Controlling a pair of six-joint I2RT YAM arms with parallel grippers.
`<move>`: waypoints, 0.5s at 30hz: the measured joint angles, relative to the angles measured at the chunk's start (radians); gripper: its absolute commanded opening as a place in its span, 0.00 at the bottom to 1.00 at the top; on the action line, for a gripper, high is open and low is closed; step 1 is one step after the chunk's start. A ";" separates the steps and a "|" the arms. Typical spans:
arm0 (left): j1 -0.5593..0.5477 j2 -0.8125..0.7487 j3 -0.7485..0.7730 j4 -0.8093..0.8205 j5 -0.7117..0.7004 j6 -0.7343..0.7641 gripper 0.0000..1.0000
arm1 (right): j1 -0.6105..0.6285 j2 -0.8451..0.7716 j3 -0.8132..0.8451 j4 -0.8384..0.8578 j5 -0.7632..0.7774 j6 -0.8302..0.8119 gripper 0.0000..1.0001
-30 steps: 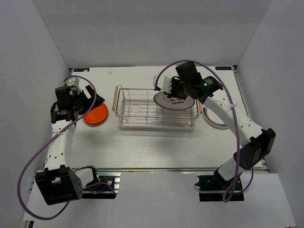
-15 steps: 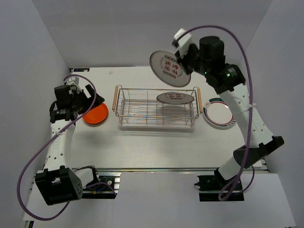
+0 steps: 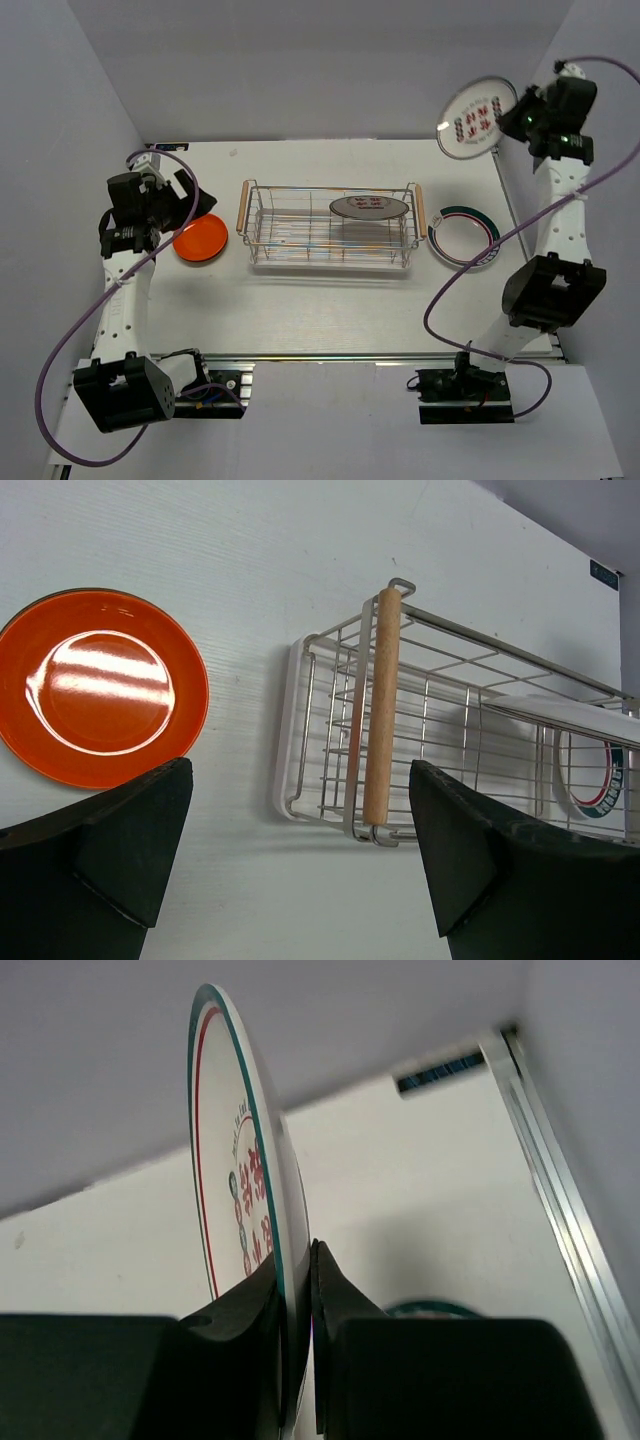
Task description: Unload the plates from the dish rack
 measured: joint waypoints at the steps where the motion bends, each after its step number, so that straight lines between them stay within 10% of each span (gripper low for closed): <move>1: 0.000 -0.002 0.000 0.003 0.002 -0.002 0.98 | -0.049 -0.021 -0.076 0.008 -0.016 0.028 0.00; 15: -0.001 -0.029 -0.010 0.039 0.033 -0.016 0.98 | -0.324 -0.352 -0.737 0.110 -0.181 0.141 0.00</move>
